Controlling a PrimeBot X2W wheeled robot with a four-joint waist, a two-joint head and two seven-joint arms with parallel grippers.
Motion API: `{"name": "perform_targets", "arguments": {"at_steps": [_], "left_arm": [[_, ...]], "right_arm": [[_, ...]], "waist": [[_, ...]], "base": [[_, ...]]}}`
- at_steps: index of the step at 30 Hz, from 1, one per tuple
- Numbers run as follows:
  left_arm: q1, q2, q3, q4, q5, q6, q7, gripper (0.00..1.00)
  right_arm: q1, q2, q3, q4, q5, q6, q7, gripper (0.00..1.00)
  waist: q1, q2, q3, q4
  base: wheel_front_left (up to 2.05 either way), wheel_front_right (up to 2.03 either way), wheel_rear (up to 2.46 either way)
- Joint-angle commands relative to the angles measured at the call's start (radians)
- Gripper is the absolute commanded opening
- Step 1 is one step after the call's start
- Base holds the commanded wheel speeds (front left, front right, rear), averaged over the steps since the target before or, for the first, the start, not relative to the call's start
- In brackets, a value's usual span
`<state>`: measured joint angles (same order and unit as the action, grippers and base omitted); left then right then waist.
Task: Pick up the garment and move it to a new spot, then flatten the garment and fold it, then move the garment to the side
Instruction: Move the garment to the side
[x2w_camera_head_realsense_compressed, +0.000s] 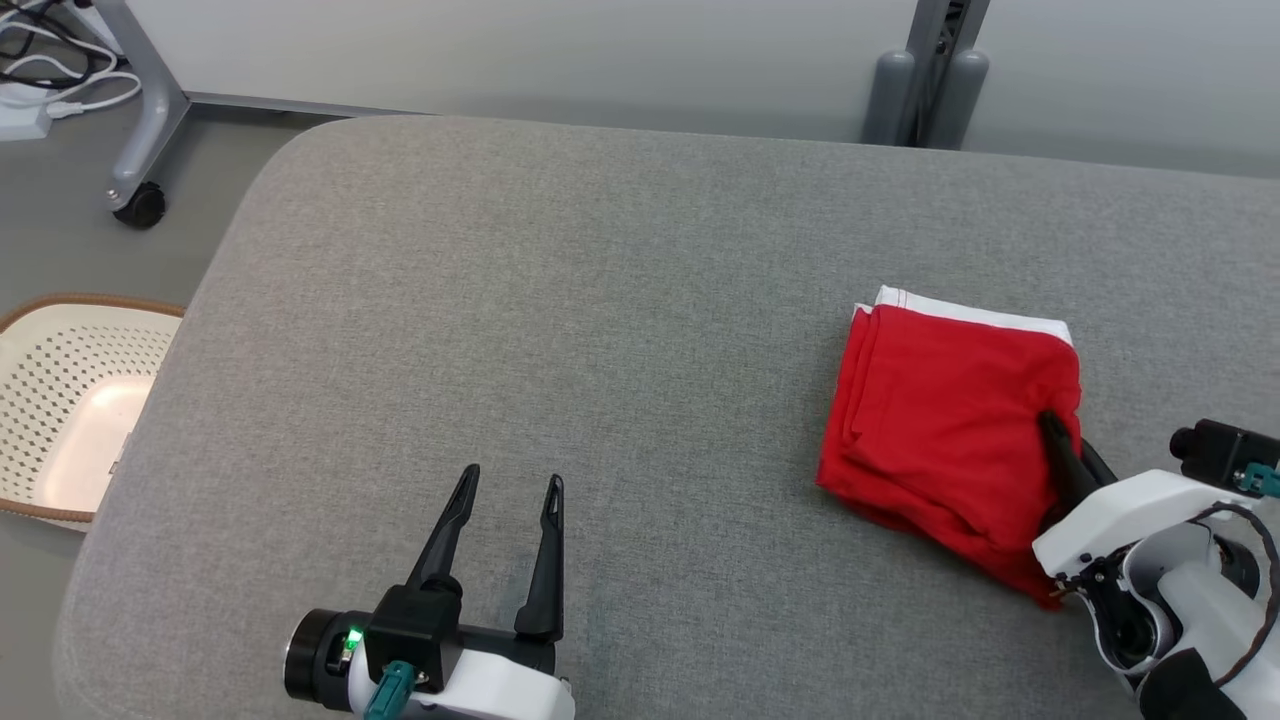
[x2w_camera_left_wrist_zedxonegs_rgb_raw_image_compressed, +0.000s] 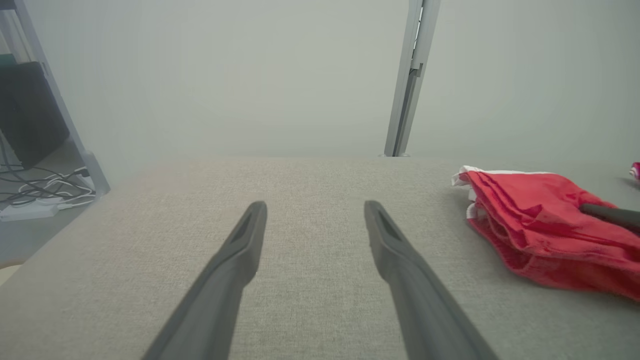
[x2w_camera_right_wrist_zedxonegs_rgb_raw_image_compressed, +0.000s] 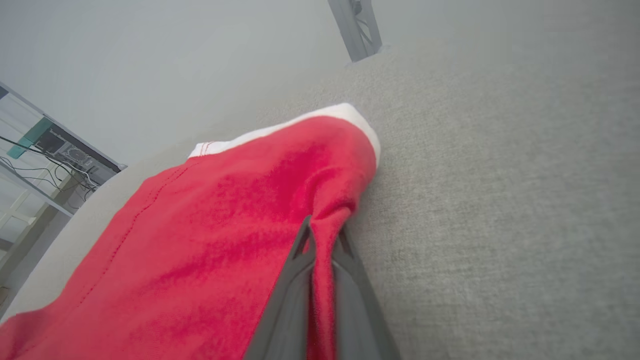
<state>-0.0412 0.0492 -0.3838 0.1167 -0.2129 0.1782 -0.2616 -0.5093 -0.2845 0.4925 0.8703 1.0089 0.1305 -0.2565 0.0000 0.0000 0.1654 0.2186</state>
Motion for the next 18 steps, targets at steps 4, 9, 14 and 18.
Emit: {"name": "perform_targets", "arguments": {"at_steps": [4, 9, 14, 18], "left_arm": [[-0.019, 0.003, 0.005, -0.004, 0.017, -0.004, -0.004, 1.0], [-0.042, 0.003, 0.016, -0.002, 0.029, -0.015, -0.004, 1.0], [-0.053, 0.004, 0.018, 0.001, 0.029, -0.027, -0.004, 1.0], [-0.057, 0.005, 0.02, 0.002, 0.044, -0.027, -0.004, 1.0]], "right_arm": [[-0.034, -0.018, -0.029, -0.031, -0.078, 0.0, -0.012, 0.0], [-0.022, 0.002, -0.092, -0.087, -0.181, 0.0, -0.01, 0.0], [0.013, 0.041, -0.181, -0.137, -0.267, 0.0, -0.009, 0.0], [0.038, 0.068, -0.229, -0.173, -0.329, 0.0, -0.009, 0.0]], "waist": [[0.0, 0.0, 0.01, -0.036], [0.0, 0.0, 0.025, -0.093], [0.0, 0.0, 0.031, -0.16], [0.0, 0.0, 0.038, -0.223]], "base": [[0.0, 0.0, 0.0], [0.0, 0.0, 0.0], [0.0, 0.0, 0.0], [0.0, 0.0, 0.0]]}}
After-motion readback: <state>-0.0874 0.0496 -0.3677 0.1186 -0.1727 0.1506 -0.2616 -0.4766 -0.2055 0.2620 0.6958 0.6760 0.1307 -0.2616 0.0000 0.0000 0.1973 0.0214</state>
